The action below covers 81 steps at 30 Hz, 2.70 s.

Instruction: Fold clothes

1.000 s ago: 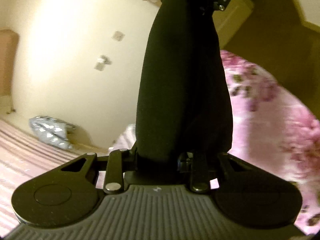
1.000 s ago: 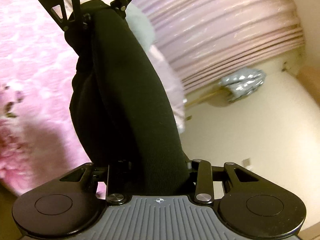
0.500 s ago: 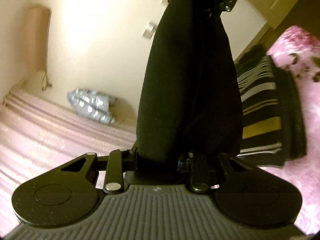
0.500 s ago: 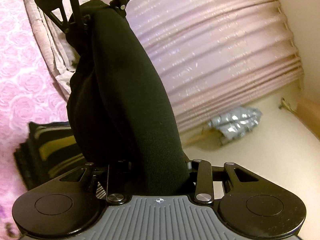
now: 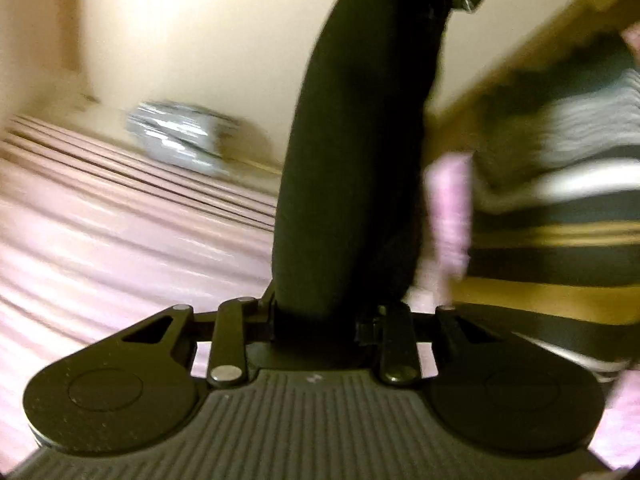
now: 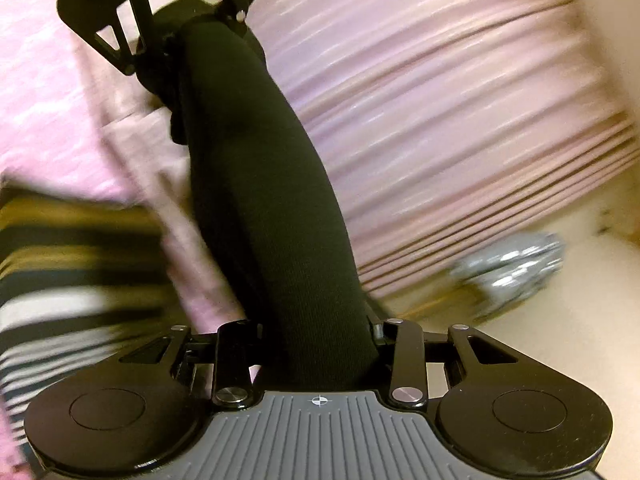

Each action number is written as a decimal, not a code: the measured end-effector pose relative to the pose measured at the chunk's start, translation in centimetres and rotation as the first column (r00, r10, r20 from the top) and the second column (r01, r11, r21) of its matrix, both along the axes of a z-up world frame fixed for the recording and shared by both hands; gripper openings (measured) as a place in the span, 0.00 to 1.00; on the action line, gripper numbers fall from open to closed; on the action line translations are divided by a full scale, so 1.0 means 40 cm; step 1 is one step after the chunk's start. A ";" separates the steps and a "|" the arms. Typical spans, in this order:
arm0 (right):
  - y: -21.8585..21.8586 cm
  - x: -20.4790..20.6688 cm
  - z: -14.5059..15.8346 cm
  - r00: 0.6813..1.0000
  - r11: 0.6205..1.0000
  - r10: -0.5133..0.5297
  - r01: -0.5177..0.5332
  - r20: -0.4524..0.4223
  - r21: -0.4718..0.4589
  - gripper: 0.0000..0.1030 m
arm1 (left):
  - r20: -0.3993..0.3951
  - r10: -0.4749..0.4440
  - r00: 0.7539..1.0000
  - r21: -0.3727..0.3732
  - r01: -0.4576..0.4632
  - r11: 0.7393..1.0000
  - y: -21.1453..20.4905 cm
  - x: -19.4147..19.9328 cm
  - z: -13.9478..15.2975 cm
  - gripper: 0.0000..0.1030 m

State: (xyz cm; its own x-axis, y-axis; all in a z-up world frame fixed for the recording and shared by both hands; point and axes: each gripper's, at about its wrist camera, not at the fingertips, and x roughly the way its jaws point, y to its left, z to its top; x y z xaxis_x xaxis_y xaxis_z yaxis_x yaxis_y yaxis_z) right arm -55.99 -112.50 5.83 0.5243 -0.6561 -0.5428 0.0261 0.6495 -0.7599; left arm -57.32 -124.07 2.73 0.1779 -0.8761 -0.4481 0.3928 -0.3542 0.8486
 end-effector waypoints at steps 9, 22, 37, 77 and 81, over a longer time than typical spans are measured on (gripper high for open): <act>-0.010 -0.051 -0.121 0.998 1.000 0.023 -0.022 -0.053 0.016 0.37 | -0.030 -0.041 0.999 0.109 0.044 0.993 0.112 -0.027 -0.211 0.29; -0.006 -0.095 -0.211 0.994 0.999 0.010 -0.014 -0.106 -0.036 0.72 | -0.031 -0.036 0.999 0.129 0.040 0.991 0.100 -0.058 -0.220 0.29; 0.015 -0.098 -0.205 0.991 0.999 0.018 -0.024 -0.129 -0.043 0.72 | -0.043 -0.033 0.999 0.130 0.038 0.991 0.119 -0.048 -0.225 0.29; 0.011 -0.144 -0.223 0.993 0.993 -0.102 0.106 -0.064 0.049 0.35 | 0.106 -0.173 0.979 0.037 0.170 0.985 0.224 -0.063 -0.285 0.35; 0.015 -0.141 -0.229 0.992 0.992 -0.111 0.114 -0.059 0.055 0.35 | 0.114 -0.191 0.975 0.015 0.190 0.982 0.241 -0.049 -0.286 0.43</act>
